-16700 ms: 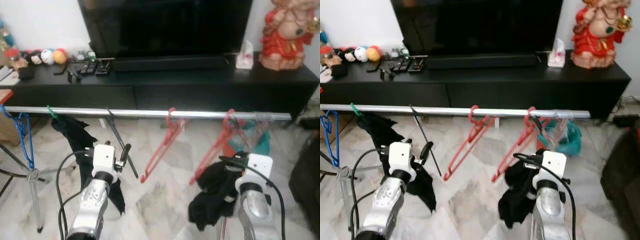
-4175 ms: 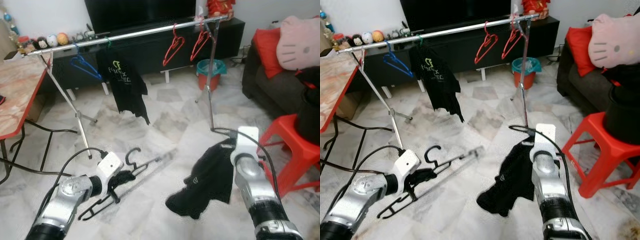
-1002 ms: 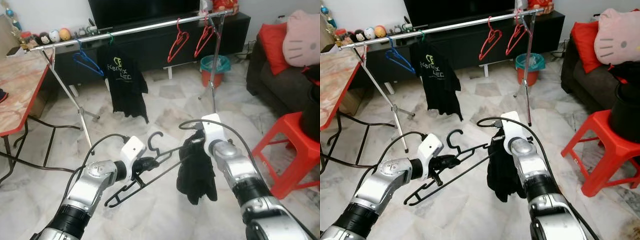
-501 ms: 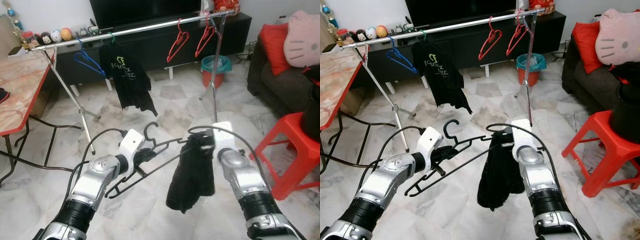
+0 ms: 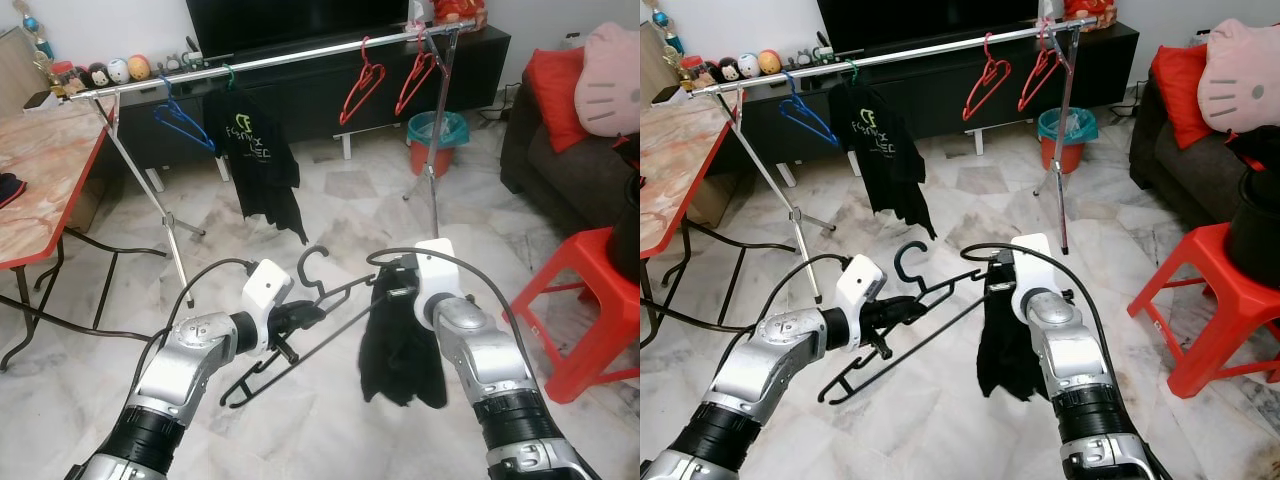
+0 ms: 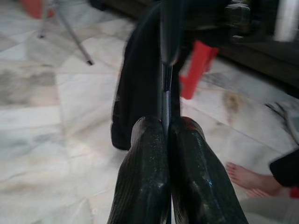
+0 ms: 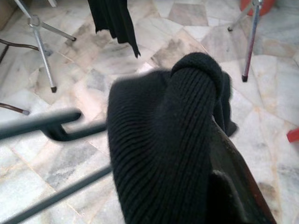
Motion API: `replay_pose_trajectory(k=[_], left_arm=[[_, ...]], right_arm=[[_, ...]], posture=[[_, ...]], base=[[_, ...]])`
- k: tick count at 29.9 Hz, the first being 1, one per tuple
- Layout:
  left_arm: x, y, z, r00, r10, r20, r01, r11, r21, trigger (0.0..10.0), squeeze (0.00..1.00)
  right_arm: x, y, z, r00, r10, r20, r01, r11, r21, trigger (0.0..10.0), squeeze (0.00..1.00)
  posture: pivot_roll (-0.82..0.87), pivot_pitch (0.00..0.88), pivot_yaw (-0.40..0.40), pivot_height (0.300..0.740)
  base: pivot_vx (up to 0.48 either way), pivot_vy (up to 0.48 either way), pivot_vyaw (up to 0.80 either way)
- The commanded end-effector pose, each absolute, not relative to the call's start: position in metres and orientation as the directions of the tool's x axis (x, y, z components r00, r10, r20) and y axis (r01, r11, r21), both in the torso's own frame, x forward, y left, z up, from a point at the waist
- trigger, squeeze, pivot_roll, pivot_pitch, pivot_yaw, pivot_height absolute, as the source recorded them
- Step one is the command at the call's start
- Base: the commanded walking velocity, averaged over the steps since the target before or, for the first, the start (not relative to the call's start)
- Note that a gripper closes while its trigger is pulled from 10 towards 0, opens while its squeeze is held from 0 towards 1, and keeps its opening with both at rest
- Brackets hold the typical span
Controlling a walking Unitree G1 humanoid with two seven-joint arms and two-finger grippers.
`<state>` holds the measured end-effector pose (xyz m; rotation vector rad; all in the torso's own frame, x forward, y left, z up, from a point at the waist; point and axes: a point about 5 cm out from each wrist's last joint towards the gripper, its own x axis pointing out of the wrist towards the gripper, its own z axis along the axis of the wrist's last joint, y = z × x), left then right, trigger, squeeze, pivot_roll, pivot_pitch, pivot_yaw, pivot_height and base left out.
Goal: Hang hanger
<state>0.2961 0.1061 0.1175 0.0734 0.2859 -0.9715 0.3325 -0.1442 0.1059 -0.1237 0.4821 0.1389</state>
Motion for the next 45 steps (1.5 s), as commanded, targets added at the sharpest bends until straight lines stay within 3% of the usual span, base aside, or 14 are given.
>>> replay_pose_trajectory(k=[1,6,15,22,28,40,45], left_arm=[[0.292,0.105,0.122,0.49,-0.833,-0.256,0.85,0.522,-0.074,10.0,0.0],[0.289,0.105,0.124,0.471,-0.841,-0.265,0.86,0.505,-0.072,10.0,0.0],[0.287,0.105,0.116,0.444,-0.827,-0.344,0.869,0.491,-0.059,10.0,0.0],[0.283,0.105,0.113,0.41,-0.83,-0.379,0.885,0.462,-0.053,10.0,0.0],[0.296,0.106,0.117,0.521,-0.778,-0.352,0.829,0.559,-0.007,10.0,0.0],[0.298,0.102,0.113,0.529,-0.754,-0.39,0.823,0.568,0.018,10.0,0.0],[0.312,0.108,0.112,0.647,-0.653,-0.394,0.726,0.685,0.057,10.0,0.0]], right_arm=[[0.332,-0.137,0.115,0.885,0.139,-0.444,-0.195,0.977,-0.083,10.0,0.0],[0.332,-0.139,0.122,0.892,0.131,-0.433,-0.186,0.979,-0.088,10.0,0.0],[0.326,-0.121,0.142,0.884,0.26,-0.389,-0.271,0.962,0.027,10.0,0.0],[0.319,-0.121,0.134,0.854,0.276,-0.441,-0.333,0.941,-0.057,10.0,0.0],[0.312,-0.119,0.135,0.837,0.299,-0.458,-0.358,0.933,-0.045,10.0,0.0],[0.291,-0.125,0.138,0.783,0.381,-0.491,-0.483,0.87,-0.096,10.0,0.0],[0.28,-0.129,0.132,0.761,0.352,-0.545,-0.483,0.868,-0.114,10.0,0.0]], posture=[[-0.12,0.0,0.11,0.74],[-0.11,0.0,0.111,0.74],[-0.12,0.0,0.12,0.74],[-0.12,0.0,0.12,0.74],[-0.11,0.0,0.119,0.74],[-0.13,0.0,0.125,0.74],[-0.13,0.0,0.127,0.74]], base=[[0.0,0.0,0.0],[0.0,0.0,0.0],[0.0,0.0,0.0],[0.0,0.0,0.0],[0.0,0.0,0.0],[0.0,0.0,0.0],[0.0,0.0,0.0]])
